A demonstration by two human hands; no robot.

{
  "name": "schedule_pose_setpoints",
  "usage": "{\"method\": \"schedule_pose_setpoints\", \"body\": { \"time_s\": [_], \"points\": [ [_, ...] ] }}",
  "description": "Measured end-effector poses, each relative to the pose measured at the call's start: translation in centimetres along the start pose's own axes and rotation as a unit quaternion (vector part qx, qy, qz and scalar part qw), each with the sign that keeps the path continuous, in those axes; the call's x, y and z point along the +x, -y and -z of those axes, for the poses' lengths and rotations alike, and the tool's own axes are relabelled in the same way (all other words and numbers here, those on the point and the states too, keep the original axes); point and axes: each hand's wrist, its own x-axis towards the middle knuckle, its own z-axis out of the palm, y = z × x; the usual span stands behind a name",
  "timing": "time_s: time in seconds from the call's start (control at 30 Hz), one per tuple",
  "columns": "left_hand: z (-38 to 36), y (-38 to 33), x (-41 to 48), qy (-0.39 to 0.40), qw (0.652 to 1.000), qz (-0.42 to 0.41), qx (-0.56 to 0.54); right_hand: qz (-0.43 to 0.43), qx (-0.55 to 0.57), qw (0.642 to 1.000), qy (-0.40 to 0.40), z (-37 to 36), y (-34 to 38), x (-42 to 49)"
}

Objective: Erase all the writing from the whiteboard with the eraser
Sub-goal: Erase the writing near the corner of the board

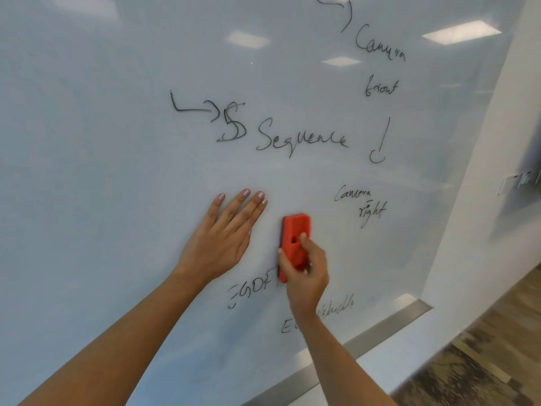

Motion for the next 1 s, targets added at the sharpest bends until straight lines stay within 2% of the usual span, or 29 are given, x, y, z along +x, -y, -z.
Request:
{"method": "schedule_pose_setpoints", "body": {
  "time_s": [0.07, 0.13, 0.2, 0.27, 0.33, 0.4, 0.47, 0.53, 0.6, 0.73, 0.8, 0.9, 0.97, 1.0],
  "points": [
    [0.0, 0.0, -0.1, 0.003, 1.000, -0.002, 0.002, 0.072, -0.023, 0.995, 0.071, 0.0, -0.6, -2.4],
    [0.0, 0.0, -0.1, 0.002, 1.000, -0.002, 0.006, 0.081, -0.021, 0.993, 0.083, 0.5, -1.4, -2.7],
    [0.0, 0.0, -0.1, 0.001, 1.000, 0.002, 0.003, 0.027, -0.013, 0.999, 0.013, 1.0, -1.8, -1.6],
    [0.0, -0.1, -0.1, 0.003, 1.000, 0.004, -0.002, -0.068, -0.006, 0.994, -0.086, 0.8, -1.6, 0.1],
    [0.1, -0.2, 0.0, 0.009, 1.000, 0.005, -0.005, -0.104, -0.004, 0.987, -0.125, -0.1, -0.8, 0.6],
    [0.2, -0.2, -0.1, 0.012, 1.000, 0.008, -0.008, -0.044, -0.006, 0.996, -0.072, -0.8, -0.1, -0.8],
    [0.2, -0.1, -0.2, 0.012, 1.000, 0.008, -0.008, 0.042, -0.022, 0.998, 0.034, -0.9, -0.1, -3.5],
    [0.2, 0.0, -0.3, 0.013, 1.000, 0.003, -0.019, 0.059, -0.020, 0.994, 0.093, -0.2, -0.8, -5.0],
    [0.4, 0.2, -0.6, 0.011, 0.999, -0.001, -0.035, 0.035, -0.006, 0.997, 0.069, 0.4, -1.6, -4.7],
    [0.5, 0.5, -2.7, 0.016, 1.000, -0.008, -0.022, -0.071, 0.014, 0.996, -0.054, 0.1, -1.0, -3.2],
    [0.6, 0.5, -3.9, 0.024, 0.999, -0.020, -0.015, -0.060, -0.006, 0.996, -0.069, -0.9, -0.4, -3.6],
    [0.6, 0.5, -4.5, 0.030, 0.999, -0.028, -0.010, 0.035, -0.034, 0.998, 0.036, -1.6, -0.4, -6.3],
    [0.6, 0.5, -4.5, 0.029, 0.999, -0.029, -0.004, 0.058, -0.041, 0.992, 0.108, -1.0, -1.1, -7.6],
    [0.6, 0.5, -4.5, 0.029, 0.999, -0.029, 0.001, 0.055, -0.041, 0.990, 0.120, -0.5, -1.6, -7.8]
  ]
}}
